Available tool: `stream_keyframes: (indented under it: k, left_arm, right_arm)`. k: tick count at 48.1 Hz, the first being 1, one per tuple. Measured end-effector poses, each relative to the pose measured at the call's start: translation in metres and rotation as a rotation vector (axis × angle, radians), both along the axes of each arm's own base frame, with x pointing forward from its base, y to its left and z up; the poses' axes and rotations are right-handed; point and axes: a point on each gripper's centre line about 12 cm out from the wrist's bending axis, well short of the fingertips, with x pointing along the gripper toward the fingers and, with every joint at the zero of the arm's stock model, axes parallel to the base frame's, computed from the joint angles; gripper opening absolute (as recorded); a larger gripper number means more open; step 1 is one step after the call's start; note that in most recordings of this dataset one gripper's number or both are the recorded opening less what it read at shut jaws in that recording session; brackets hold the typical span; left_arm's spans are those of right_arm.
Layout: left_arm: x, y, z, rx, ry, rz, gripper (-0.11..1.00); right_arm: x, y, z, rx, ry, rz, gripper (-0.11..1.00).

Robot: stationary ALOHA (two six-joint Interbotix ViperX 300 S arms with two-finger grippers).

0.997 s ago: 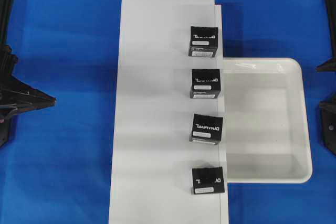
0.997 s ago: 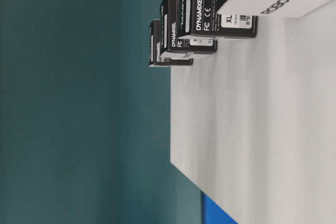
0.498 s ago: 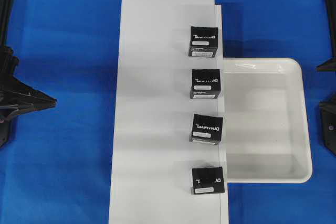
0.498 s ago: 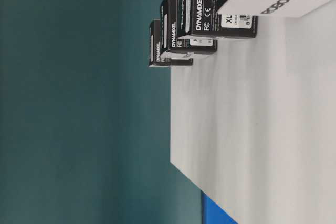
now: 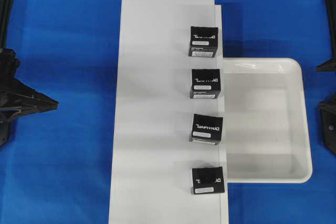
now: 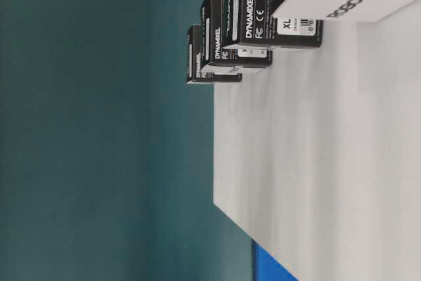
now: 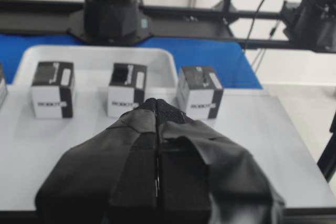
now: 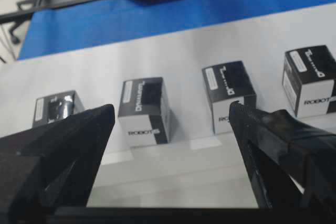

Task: Place the box from the white plastic tray onto the white base.

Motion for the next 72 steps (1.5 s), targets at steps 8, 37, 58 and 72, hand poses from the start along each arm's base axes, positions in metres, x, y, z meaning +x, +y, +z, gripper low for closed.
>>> stream_keyframes:
  k: [8, 37, 58, 72]
  left_arm:
    - [0.000, 0.000, -0.001, -0.002, 0.006, 0.000, -0.07]
    - [-0.001, 0.000, -0.002, -0.004, 0.007, 0.000, -0.07]
    - [-0.005, 0.001, -0.002, -0.005, 0.000, 0.000, -0.07]
    - [-0.005, 0.001, -0.003, -0.004, 0.002, 0.000, -0.07]
  right_arm:
    - [0.000, 0.000, -0.001, 0.000, 0.002, 0.000, 0.99]
    - [0.001, 0.000, -0.008, 0.002, 0.020, 0.000, 0.99]
    - [0.001, 0.000, -0.013, 0.001, 0.031, 0.000, 0.99]
    - [0.001, 0.000, -0.013, 0.009, 0.031, 0.001, 0.99]
